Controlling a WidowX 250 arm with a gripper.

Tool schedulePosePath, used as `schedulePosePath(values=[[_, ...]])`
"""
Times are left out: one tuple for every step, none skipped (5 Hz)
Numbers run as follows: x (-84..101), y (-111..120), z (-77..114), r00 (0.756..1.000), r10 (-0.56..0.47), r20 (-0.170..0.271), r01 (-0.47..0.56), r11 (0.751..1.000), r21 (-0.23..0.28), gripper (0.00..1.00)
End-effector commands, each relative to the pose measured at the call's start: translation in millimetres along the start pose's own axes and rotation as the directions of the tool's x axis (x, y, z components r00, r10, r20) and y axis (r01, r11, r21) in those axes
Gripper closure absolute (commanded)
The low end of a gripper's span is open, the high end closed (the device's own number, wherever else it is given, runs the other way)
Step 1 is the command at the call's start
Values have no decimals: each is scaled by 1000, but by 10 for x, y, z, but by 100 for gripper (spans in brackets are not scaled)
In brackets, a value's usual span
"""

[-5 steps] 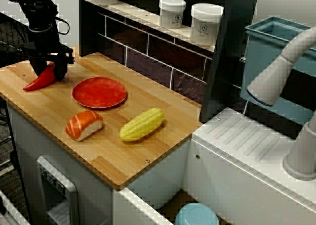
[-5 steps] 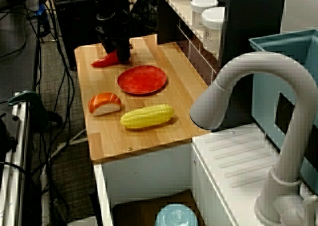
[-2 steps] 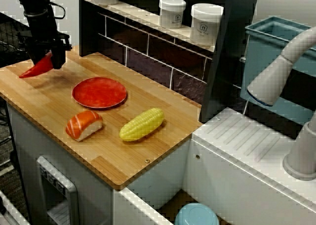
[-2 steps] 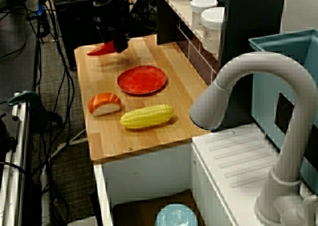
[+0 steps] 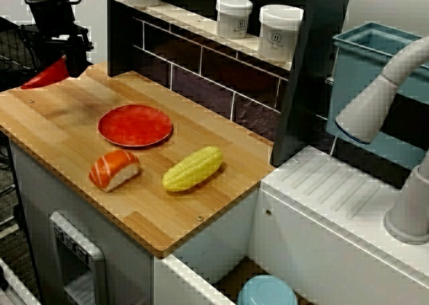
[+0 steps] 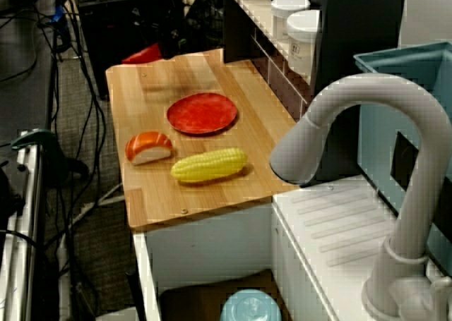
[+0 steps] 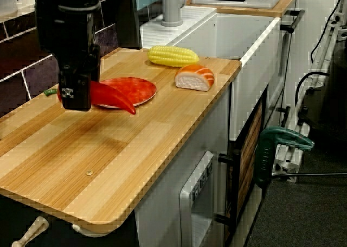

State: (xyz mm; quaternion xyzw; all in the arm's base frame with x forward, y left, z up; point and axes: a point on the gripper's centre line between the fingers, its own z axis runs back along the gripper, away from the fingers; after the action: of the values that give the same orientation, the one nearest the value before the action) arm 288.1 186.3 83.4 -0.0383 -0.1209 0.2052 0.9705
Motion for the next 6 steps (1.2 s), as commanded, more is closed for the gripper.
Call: schedulePosePath(values=[[51, -123, 342, 960, -261, 105, 258, 965, 48, 100], [39, -214, 404, 933, -342, 110, 341, 940, 33, 100], [6, -347, 432, 907, -404, 114, 405, 914, 17, 100], [-31, -455, 477, 887, -447, 114, 450, 893, 6, 100], [-55, -517, 582, 879, -461, 122, 466, 885, -9, 100], [-100, -575, 695, 861, -490, 136, 498, 867, -30, 100]])
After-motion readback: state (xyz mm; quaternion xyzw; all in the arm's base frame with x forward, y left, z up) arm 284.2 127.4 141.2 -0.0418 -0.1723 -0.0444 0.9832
